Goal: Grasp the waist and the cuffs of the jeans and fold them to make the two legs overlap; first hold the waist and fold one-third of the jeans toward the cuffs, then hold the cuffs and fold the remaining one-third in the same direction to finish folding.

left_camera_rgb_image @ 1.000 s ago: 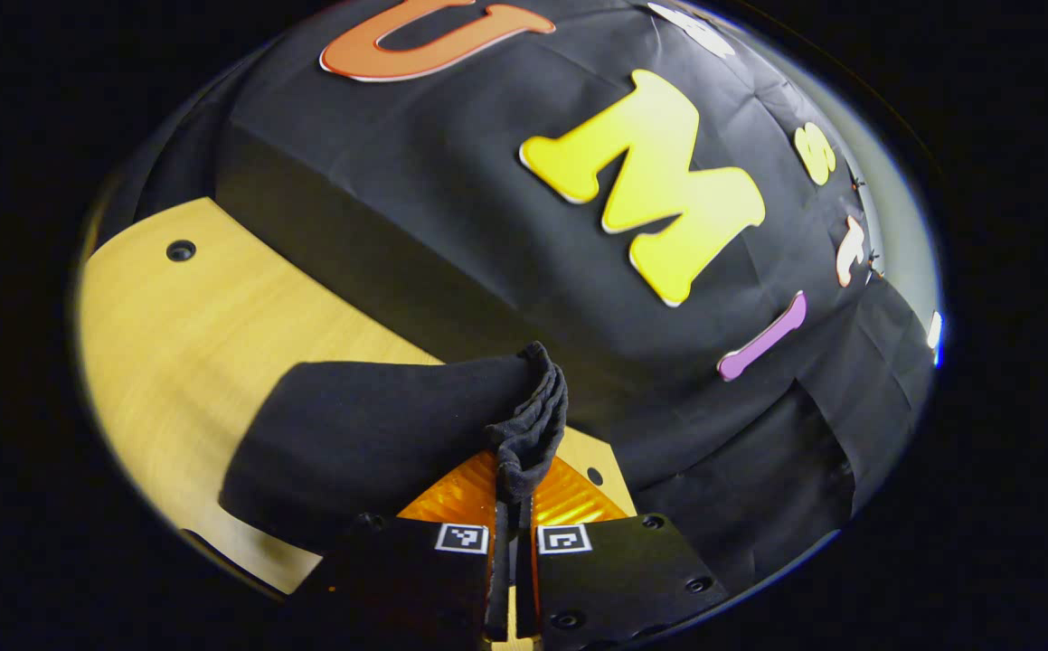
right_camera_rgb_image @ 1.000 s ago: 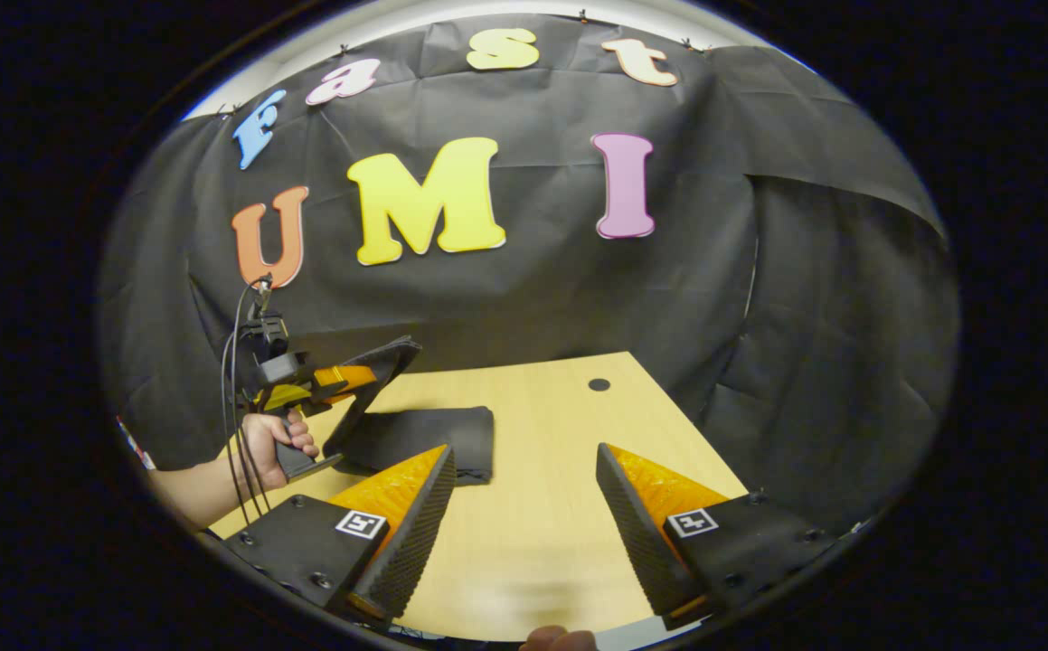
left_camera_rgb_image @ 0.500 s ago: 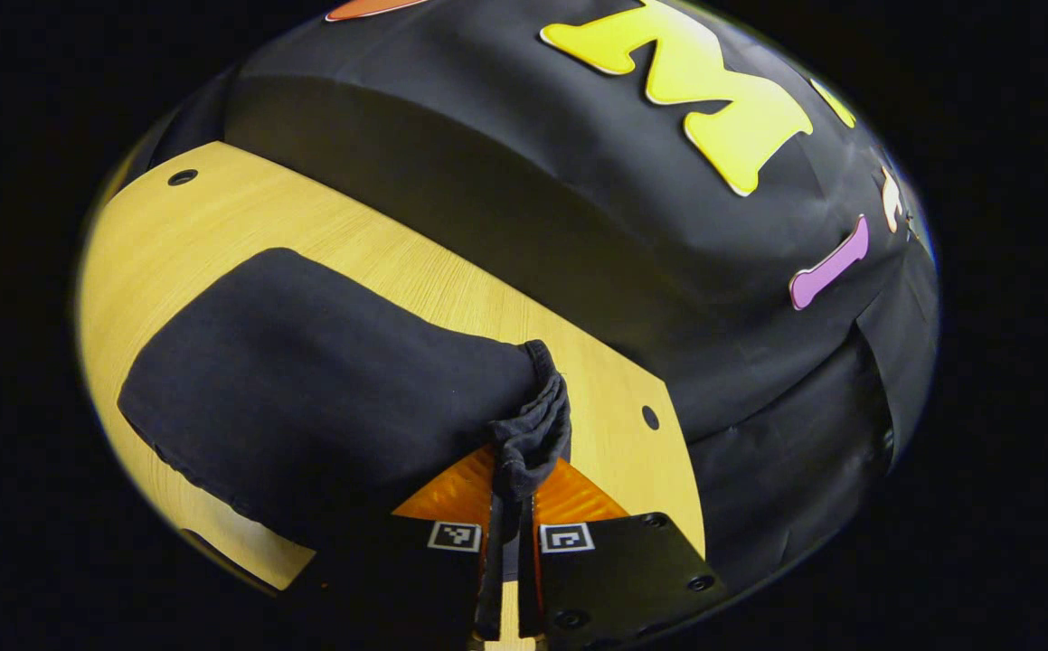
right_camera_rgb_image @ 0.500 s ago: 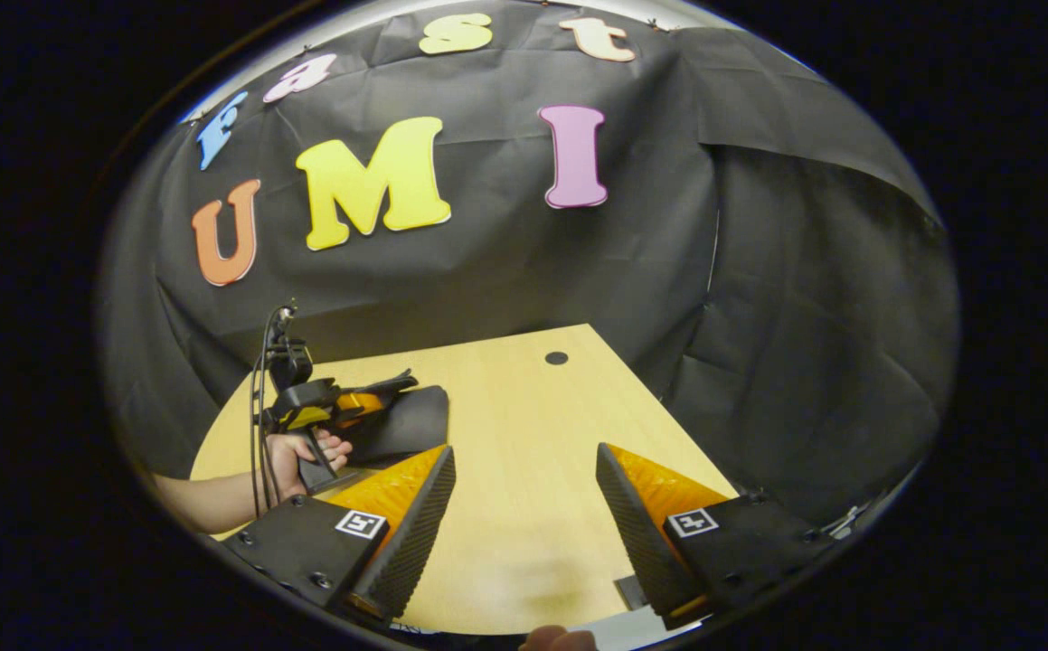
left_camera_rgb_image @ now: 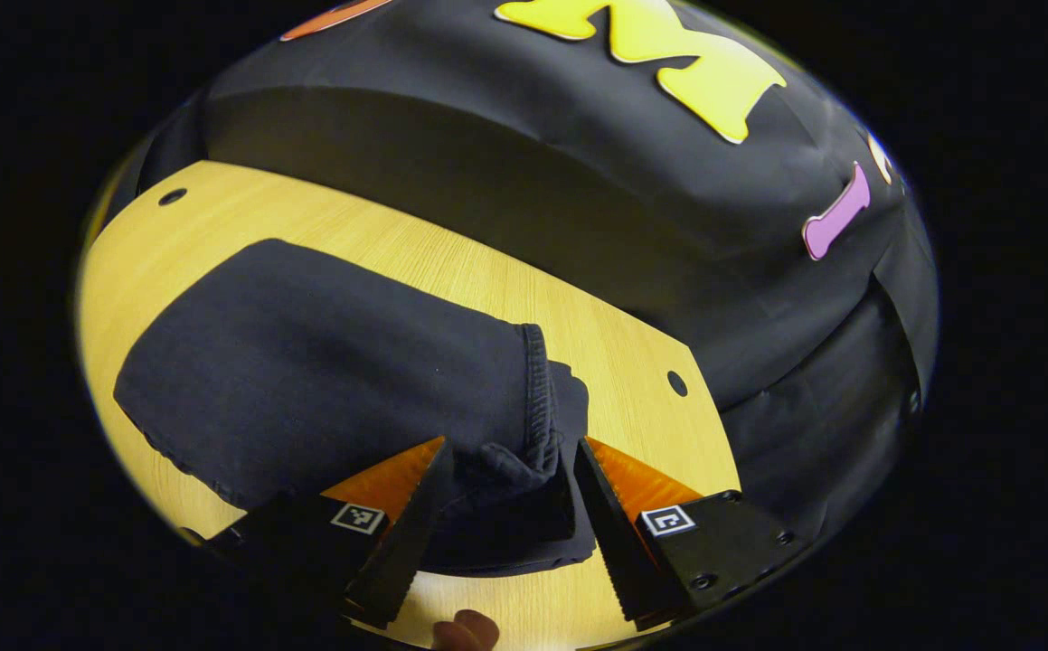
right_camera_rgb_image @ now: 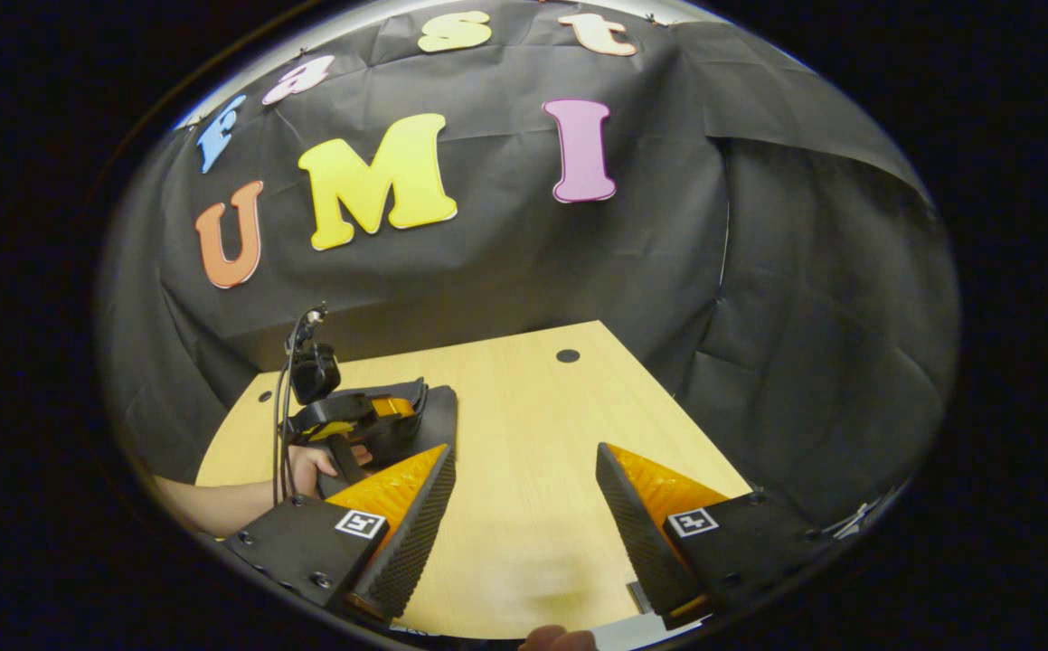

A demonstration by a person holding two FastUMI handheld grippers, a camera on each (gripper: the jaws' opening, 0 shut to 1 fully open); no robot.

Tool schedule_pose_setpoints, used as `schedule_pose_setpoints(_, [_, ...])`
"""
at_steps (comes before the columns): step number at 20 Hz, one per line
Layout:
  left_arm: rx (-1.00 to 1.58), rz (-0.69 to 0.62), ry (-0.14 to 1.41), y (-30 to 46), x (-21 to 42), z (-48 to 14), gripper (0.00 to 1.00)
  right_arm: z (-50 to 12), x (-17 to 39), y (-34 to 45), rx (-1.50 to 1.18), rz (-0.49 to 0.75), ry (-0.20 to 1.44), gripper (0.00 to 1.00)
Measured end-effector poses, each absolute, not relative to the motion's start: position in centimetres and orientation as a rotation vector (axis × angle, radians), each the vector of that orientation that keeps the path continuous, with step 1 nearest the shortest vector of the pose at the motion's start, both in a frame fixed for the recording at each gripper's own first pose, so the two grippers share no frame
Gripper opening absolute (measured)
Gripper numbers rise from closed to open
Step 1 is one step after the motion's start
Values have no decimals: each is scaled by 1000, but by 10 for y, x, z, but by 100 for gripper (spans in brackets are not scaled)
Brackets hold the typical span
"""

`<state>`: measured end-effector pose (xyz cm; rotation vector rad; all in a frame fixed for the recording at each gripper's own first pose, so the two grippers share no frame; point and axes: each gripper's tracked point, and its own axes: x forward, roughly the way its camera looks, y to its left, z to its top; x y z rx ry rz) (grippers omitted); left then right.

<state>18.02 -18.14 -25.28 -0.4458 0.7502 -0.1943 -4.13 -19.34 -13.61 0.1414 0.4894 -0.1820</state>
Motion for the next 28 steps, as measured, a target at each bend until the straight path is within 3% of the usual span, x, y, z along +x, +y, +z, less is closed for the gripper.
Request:
schedule_pose_setpoints(6, [-374,-238,668,-165,157,-190,93,-112,-31,-179,108,-139,428,96])
schedule_pose_setpoints(12, [-184,-172,329,-79,143,-38,92,-42,28,-112,65,-46,241,96])
schedule_pose_setpoints(16, [-65,-124,155,-32,103,56,93,7,42,-65,34,10,111,94])
schedule_pose_setpoints(17, [-62,-106,119,-21,90,73,82,15,41,-56,29,12,85,94])
schedule_pose_setpoints(18, [-55,-88,86,-9,81,86,93,24,38,-46,30,16,60,94])
schedule_pose_setpoints(20, [-34,-38,49,7,59,100,94,33,33,-30,36,27,23,95])
schedule_pose_setpoints(21, [-28,-29,38,11,48,104,86,34,29,-23,34,28,11,96])
schedule_pose_setpoints(22, [-21,-19,25,13,38,106,87,33,26,-20,30,25,8,96])
schedule_pose_setpoints(23, [-15,-7,19,16,28,108,98,31,22,-15,29,27,5,94])
schedule_pose_setpoints(28, [-58,0,39,12,0,100,98,29,5,-10,-1,-16,-25,94])
